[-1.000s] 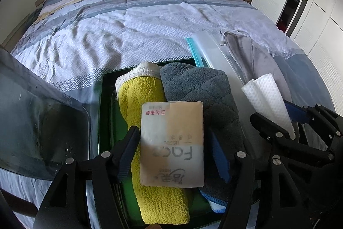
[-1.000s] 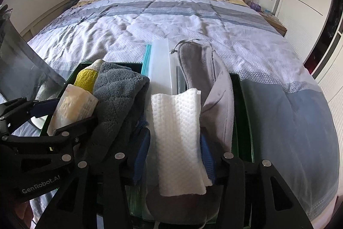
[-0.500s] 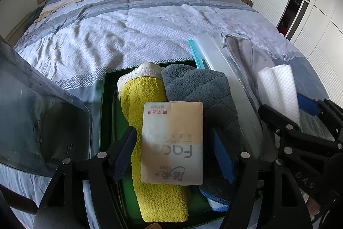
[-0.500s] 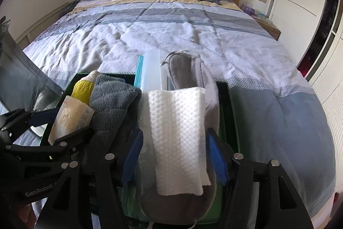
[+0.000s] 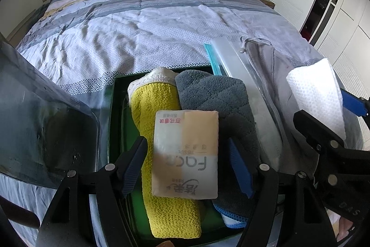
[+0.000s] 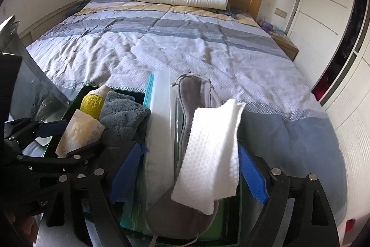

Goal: Organize soft objects
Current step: 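Lower the white wipe onto the grey cloth bag in the tray with the right tool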

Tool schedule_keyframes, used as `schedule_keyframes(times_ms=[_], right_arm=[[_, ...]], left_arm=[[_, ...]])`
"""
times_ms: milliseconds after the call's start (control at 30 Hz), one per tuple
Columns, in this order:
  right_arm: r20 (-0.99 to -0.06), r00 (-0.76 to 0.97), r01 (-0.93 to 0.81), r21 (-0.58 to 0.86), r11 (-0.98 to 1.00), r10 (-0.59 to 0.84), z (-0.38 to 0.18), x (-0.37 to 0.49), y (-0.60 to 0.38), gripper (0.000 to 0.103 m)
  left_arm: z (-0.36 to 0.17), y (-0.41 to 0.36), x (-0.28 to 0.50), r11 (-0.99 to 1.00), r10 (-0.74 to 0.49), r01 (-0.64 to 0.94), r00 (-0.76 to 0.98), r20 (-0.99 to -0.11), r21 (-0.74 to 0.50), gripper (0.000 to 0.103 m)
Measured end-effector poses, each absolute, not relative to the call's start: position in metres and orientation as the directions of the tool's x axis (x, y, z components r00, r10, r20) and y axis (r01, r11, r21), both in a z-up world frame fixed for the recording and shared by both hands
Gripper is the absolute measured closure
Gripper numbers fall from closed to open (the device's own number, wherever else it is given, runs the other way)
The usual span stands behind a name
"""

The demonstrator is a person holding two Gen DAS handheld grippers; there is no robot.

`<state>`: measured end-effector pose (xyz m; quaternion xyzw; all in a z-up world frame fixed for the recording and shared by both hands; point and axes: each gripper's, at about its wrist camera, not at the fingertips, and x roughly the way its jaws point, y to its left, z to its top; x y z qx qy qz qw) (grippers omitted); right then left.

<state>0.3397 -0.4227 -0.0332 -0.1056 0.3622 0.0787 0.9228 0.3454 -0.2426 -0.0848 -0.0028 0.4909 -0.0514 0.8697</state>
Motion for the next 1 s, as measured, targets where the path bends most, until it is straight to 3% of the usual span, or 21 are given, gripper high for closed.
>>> schedule_keyframes(times_ms=[500,833,1000], right_arm=[[-0.709,0.704,-0.241,-0.189,0.952,0.038,-0.025,0.345,-0.418,0.006],[-0.693,0.714,-0.253,-0.393,0.884,-0.104,-0.043,0.361,-0.389,0.0],[-0.711,0.702,-0.307,-0.361,0.881,-0.047,-0.046,0.366,-0.385,0.0]], left_arm=[[-0.084,-0.24,0.345,0.996,-0.081,0.072,0.513,-0.854,-0.051,0.037],[-0.09,-0.236,0.348,0.996,-0.083,0.066,0.505,-0.859,-0.058,0.037],[-0.091,-0.233,0.349,0.995,-0.095,0.064,0.502,-0.859,-0.073,0.037]])
